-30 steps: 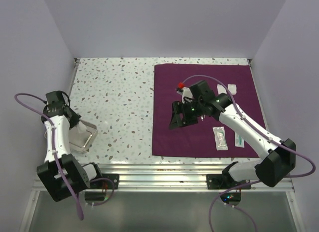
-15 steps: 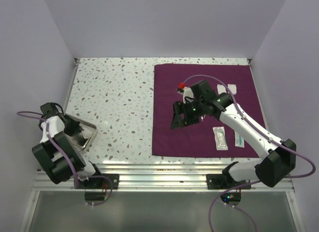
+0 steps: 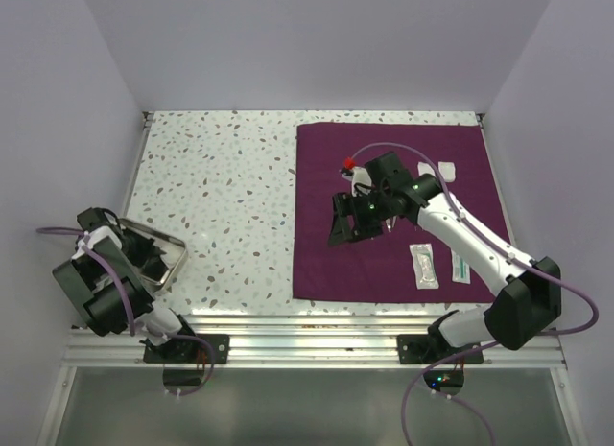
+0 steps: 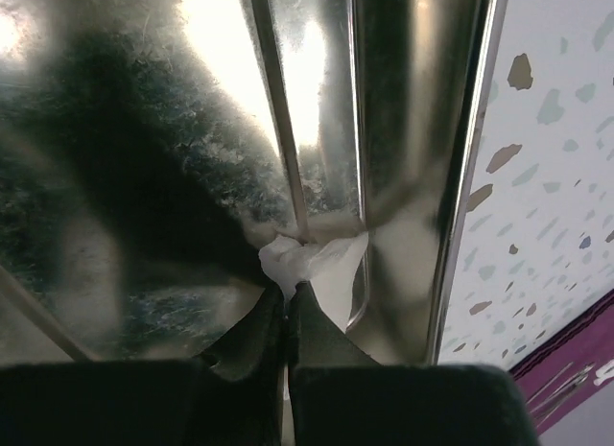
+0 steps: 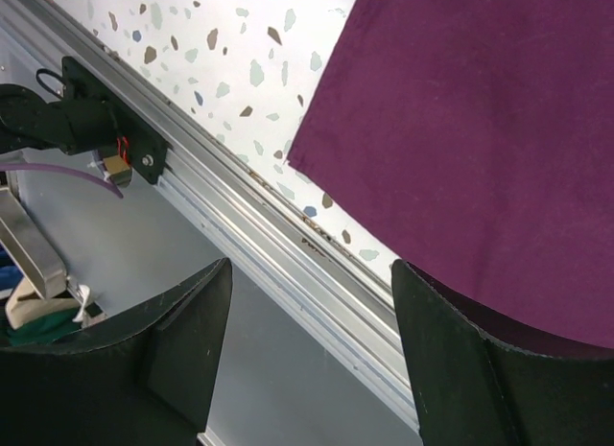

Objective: Prepare the surgical pack

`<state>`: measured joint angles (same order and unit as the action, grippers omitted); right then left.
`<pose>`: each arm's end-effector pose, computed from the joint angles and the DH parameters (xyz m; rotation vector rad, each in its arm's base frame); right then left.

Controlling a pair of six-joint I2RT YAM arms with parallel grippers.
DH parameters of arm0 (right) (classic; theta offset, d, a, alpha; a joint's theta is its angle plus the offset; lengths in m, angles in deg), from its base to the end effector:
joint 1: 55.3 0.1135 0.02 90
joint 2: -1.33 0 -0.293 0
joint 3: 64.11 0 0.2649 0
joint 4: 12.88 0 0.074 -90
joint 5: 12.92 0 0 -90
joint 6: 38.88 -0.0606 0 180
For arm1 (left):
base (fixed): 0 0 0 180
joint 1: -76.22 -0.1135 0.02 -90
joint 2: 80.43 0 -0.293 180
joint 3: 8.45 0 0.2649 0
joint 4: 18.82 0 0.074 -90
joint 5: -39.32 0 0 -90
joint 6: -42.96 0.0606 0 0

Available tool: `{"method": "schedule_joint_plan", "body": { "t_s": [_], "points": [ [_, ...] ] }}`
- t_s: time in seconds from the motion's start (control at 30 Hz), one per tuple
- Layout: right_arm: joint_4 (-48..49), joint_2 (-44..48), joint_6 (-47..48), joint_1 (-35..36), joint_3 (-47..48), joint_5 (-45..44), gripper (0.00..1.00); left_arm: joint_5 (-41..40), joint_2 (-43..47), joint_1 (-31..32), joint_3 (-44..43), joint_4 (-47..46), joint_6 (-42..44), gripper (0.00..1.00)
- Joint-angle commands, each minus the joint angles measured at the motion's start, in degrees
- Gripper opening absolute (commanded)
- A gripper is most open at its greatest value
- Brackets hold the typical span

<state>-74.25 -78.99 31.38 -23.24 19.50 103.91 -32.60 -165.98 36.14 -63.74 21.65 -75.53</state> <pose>0.2422 0.1840 0.3088 -0.4723 2.6618 0.9156 0.2183 0.1591 0.1479 -1.4884 2.3150 -0.3883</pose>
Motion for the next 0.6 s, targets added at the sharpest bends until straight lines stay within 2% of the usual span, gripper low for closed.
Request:
{"method": "schedule_joint_plan", "body": {
  "t_s": [0.0, 0.03, 0.07, 0.1, 0.13, 0.23, 0.33, 0.37, 0.47, 0.57],
  "points": [
    [1.60, 0.60, -1.17, -1.20, 0.76, 2.61, 0.71, -0.15, -0.84, -0.53, 0.62, -2.07, -0.25, 0.00],
    [1.69, 0.68, -1.34, -1.38, 0.67, 2.61, 0.71, -0.68, -0.58, -0.62, 0.54, -1.89, -0.34, 0.00],
    [2.04, 0.77, -1.96, -1.55, 0.41, 2.61, 0.71, -1.29, -0.31, -0.62, 0.19, -1.37, -0.34, 0.18],
    [2.21, 0.77, -2.40, -1.73, 0.23, 2.70, 0.71, -1.56, 0.65, -0.62, 0.01, -1.10, -0.69, 0.28],
    [2.48, 0.77, -2.66, -1.90, 0.14, 2.88, 0.71, -1.74, 1.18, -0.62, -0.60, -0.05, -0.95, 0.43],
    [3.18, 0.42, -3.98, -2.08, 0.23, 3.05, 0.71, -3.75, 2.94, -0.62, -1.66, 3.98, -2.09, 0.58],
    [3.62, -0.10, -4.95, -2.00, 0.84, 3.14, 0.70, -8.13, 5.14, -0.62, -2.45, 8.38, -4.28, 0.64],
    [3.62, -0.28, -5.30, -1.99, 1.11, 3.14, 0.71, -13.03, 5.57, -0.62, -3.06, 11.79, -5.16, 0.67],
    [1.87, -1.42, -5.56, -2.43, 4.35, 0.86, 0.71, -19.56, 7.59, -0.09, -2.54, 16.46, -10.34, 0.70],
    [0.38, -3.44, -7.23, -4.18, 6.81, -1.51, 0.71, -24.12, 9.70, 3.67, -3.50, 18.06, -13.08, 0.74]
  ]
}}
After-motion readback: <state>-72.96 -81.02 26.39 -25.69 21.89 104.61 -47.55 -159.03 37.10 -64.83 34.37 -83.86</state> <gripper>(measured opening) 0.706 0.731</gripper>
